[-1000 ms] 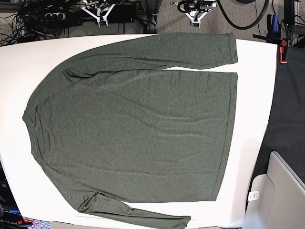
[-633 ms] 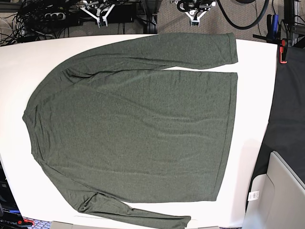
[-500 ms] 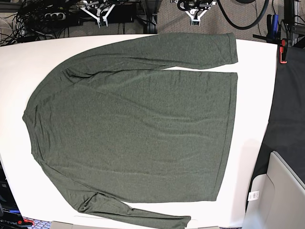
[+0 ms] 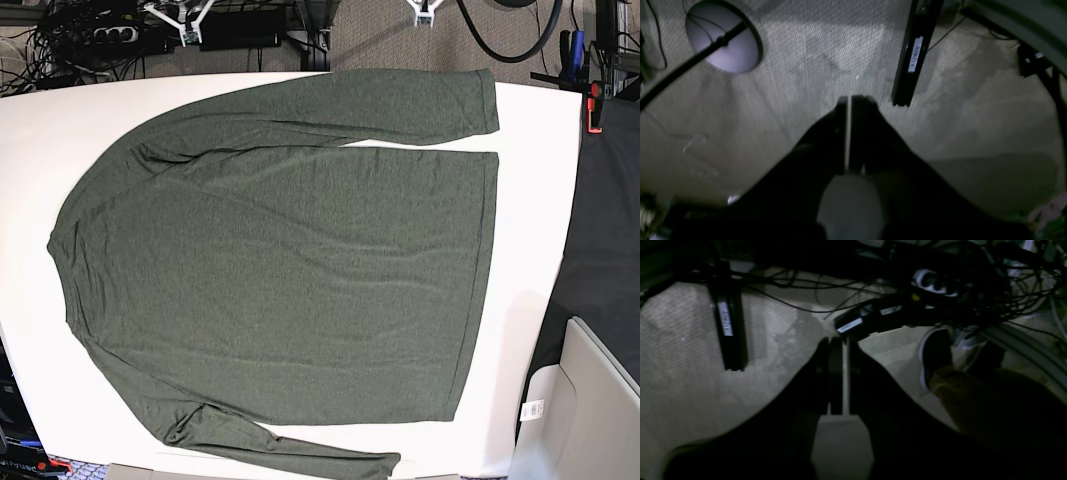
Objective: Fold the T-shirt properly
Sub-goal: 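Move both grippers from rest toward the green shirt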
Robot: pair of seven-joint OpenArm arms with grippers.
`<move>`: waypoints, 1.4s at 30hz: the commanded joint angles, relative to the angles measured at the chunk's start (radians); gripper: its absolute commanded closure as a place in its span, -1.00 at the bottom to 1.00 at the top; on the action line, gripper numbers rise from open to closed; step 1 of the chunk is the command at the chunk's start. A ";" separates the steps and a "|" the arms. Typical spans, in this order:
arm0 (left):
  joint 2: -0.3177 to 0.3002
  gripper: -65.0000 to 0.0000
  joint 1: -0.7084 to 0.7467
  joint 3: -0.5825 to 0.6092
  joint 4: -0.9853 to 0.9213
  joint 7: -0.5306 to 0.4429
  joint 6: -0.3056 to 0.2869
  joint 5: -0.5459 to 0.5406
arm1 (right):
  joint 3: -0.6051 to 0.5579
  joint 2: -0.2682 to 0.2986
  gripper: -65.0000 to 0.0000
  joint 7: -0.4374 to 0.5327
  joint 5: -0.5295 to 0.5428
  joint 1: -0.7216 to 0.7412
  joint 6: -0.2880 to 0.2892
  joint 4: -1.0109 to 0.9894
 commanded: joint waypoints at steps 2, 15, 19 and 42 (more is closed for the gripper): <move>-0.011 1.00 0.052 -0.001 0.102 -0.008 0.007 0.000 | -0.001 0.024 1.00 0.006 0.001 -0.047 -0.004 0.061; -0.036 1.00 0.327 -0.161 0.579 0.067 0.007 -0.002 | 0.006 0.117 1.00 -0.125 0.004 -0.343 -0.004 0.621; -0.028 1.00 0.396 -0.186 0.746 0.078 0.007 -0.002 | 0.008 0.122 1.00 -0.157 0.004 -0.408 -0.004 0.774; -0.025 1.00 0.677 -0.189 1.547 0.279 0.007 -0.255 | 0.201 0.139 1.00 -0.195 0.004 -0.708 -0.002 1.371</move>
